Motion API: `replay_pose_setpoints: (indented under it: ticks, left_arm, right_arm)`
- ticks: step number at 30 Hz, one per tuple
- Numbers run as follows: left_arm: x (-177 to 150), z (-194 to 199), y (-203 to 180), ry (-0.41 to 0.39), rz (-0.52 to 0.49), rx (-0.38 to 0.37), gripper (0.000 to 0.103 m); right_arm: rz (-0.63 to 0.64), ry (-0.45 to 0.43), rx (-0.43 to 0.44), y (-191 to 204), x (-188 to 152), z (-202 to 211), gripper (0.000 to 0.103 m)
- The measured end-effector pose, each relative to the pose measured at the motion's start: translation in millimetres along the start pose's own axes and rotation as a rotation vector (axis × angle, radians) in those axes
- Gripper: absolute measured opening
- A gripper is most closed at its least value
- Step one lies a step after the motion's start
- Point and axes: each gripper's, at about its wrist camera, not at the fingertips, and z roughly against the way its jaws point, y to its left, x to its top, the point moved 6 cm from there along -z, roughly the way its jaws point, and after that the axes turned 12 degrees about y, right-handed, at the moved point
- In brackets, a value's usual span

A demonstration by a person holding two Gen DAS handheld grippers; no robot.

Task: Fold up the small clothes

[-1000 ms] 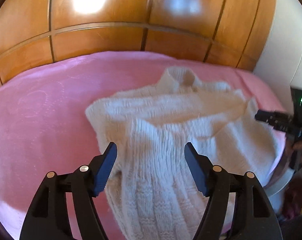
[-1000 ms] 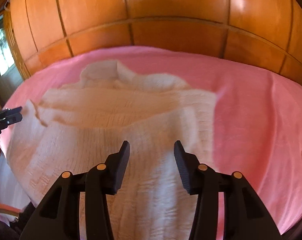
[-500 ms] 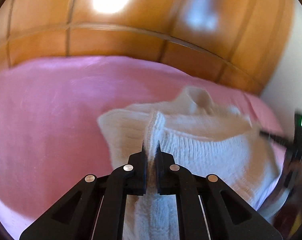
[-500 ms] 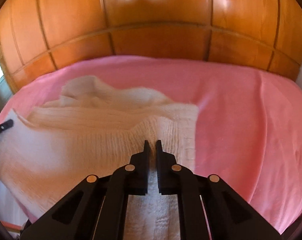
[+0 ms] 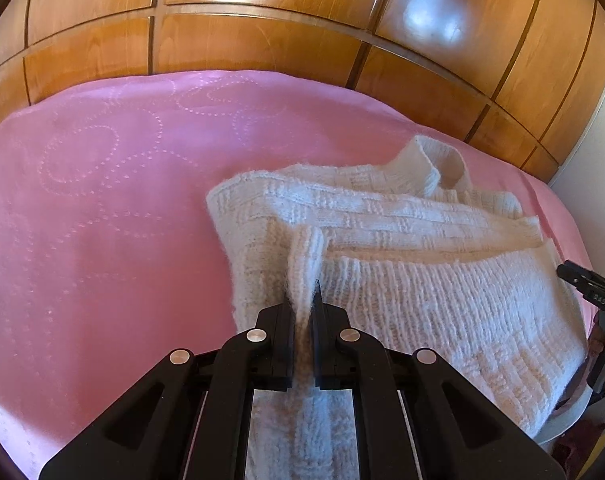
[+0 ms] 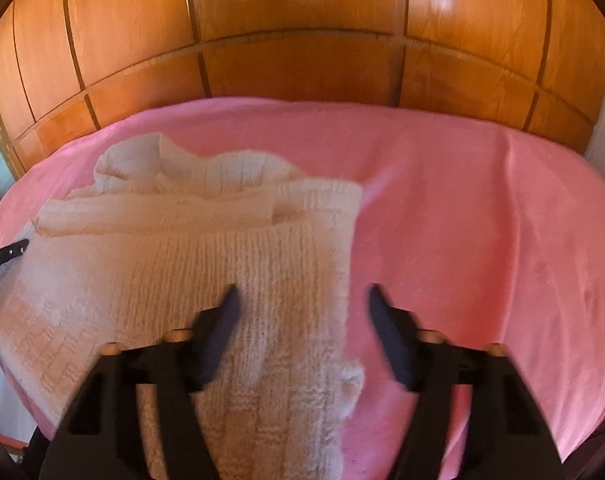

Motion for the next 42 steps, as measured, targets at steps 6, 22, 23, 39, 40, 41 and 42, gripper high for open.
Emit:
replay_pose_setpoints:
  ticks: [6,22,23,39,40,41,42]
  left_arm:
    - [-7,19,-9,-0.044,-0.034,0.014,0.005]
    - [86,52,-6,-0.14,0.014,0.017,0.005]
    - [94,40,-3,-0.124,0.026,0.039,0.005]
    - [113,-47,2,-0.008,-0.012,0.377,0.024]
    - [108,-34,0,-0.033,-0.012,0.368,0.024]
    - [100,-16,-4,-0.049,0.001,0.345,0.024]
    - [95,-7,-6,-0.064,0.004,0.324,0.024]
  right_arm:
    - [0.036,0.017,0.001,11,-9,9,0.006]
    - [0.012,-0.197,-0.048,10,100,65,0.005]
    - [-0.003,-0.178,-0.071,8,110,47,0.005]
    - [-0.055,-0.011,-0.206,7,106,-60,0.032]
    - [-0.056,-0.031,-0.195,11,105,-51,0.036]
    - [-0.053,-0.058,-0.176,18,101,-37,0.037]
    - [-0.044,-0.08,-0.152,25,99,-26,0.04]
